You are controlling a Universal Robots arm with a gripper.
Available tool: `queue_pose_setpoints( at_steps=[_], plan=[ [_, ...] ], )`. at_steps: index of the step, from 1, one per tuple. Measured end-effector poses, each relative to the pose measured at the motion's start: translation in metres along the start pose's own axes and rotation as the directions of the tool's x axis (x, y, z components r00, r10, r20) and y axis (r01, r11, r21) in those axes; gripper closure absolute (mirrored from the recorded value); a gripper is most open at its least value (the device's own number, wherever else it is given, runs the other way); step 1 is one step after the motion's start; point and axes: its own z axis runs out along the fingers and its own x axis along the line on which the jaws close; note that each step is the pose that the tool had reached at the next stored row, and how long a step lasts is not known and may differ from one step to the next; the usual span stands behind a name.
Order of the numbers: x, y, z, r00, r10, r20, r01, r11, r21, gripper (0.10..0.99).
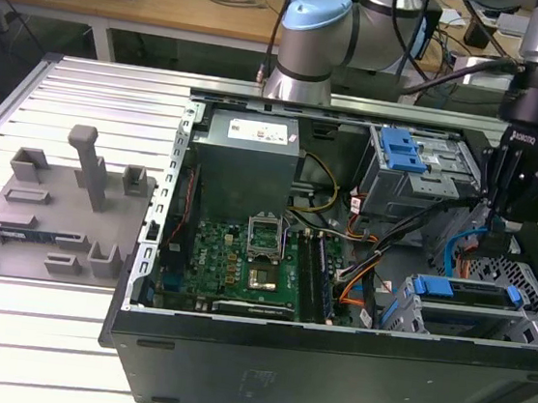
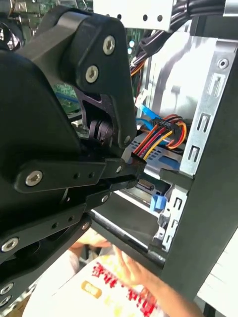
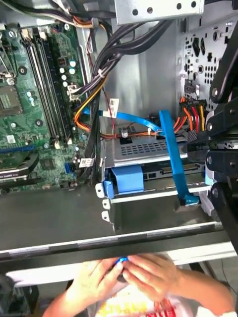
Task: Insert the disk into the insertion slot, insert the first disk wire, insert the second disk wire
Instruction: 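Insert the first disk wire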
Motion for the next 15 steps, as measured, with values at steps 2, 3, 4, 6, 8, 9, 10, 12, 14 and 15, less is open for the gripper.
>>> queue_pose_setpoints(
  at_steps=[2,3,4,6,8,9,10,12,14,15],
  plan=[
    [0.0040,-0.0006,0.0008,0.9999,0.000,0.0130,0.000,1.0000,-0.002,0.922],
    [0.0062,-0.0009,0.0012,0.9998,0.000,0.0196,0.000,1.0000,-0.003,0.922],
    [0.0097,-0.0013,0.0019,0.9996,0.000,0.0293,0.001,1.0000,-0.004,0.922],
    [0.0181,-0.0026,0.0048,0.9990,-0.001,0.0454,0.001,1.0000,-0.006,0.922],
    [0.0228,-0.0033,0.0069,0.9987,-0.001,0.0519,0.001,1.0000,-0.007,0.922],
    [0.0258,-0.0038,0.0083,0.9984,-0.001,0.0571,0.001,1.0000,-0.008,0.922],
    [0.0280,-0.0041,0.0094,0.9980,-0.001,0.0631,0.001,1.0000,-0.009,0.922],
    [0.0328,-0.0047,0.0117,0.9952,-0.001,0.0983,0.003,0.9999,-0.014,0.922],
    [0.0356,-0.0048,0.0131,0.9908,-0.001,0.1352,0.004,0.9998,-0.019,0.922],
    [0.0369,-0.0048,0.0137,0.9886,-0.001,0.1509,0.004,0.9998,-0.021,0.922]
  ],
)
